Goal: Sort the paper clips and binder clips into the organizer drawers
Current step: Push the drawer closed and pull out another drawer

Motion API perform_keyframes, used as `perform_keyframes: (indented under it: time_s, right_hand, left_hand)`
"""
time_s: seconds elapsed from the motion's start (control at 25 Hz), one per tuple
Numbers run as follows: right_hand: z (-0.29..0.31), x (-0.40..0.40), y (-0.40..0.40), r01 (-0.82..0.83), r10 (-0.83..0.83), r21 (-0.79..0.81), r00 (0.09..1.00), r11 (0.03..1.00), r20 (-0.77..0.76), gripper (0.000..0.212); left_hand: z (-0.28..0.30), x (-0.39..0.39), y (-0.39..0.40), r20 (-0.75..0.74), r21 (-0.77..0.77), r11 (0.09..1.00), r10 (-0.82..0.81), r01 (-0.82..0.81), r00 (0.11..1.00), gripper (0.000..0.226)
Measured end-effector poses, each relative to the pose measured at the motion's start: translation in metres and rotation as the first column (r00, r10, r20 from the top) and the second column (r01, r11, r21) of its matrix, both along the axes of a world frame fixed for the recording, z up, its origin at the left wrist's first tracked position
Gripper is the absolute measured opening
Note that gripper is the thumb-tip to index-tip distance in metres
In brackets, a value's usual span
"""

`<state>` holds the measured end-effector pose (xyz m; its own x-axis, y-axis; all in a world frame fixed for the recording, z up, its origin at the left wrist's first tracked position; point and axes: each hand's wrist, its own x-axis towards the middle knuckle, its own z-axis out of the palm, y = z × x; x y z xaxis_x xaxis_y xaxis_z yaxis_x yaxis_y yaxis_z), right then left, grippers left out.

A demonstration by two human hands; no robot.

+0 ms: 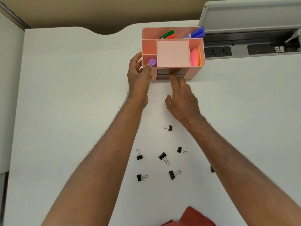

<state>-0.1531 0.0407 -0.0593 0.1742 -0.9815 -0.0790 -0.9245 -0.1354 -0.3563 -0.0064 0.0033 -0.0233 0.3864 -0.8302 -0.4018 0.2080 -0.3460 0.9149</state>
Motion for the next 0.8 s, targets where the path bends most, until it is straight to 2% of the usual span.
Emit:
perform_keyframes:
  time_s: [0.36,0.8]
  right_hand:
    - [0.009,-0.001,0.009,0.037,-0.036,-0.034,0.999,0.999,0.036,0.058]
    - [0.004,-0.007,0.034,0.032,-0.03,-0.04,0.998,0.999,0.048,0.06]
  left_hand:
    - [0.0,-0.001,0.001,0.0,-0.005,1.0,0.001,-0.001,1.0,0.048]
    - [-0.004,0.0,-0.002,0.006,-0.004,1.0,0.002,-0.002,1.0,0.05]
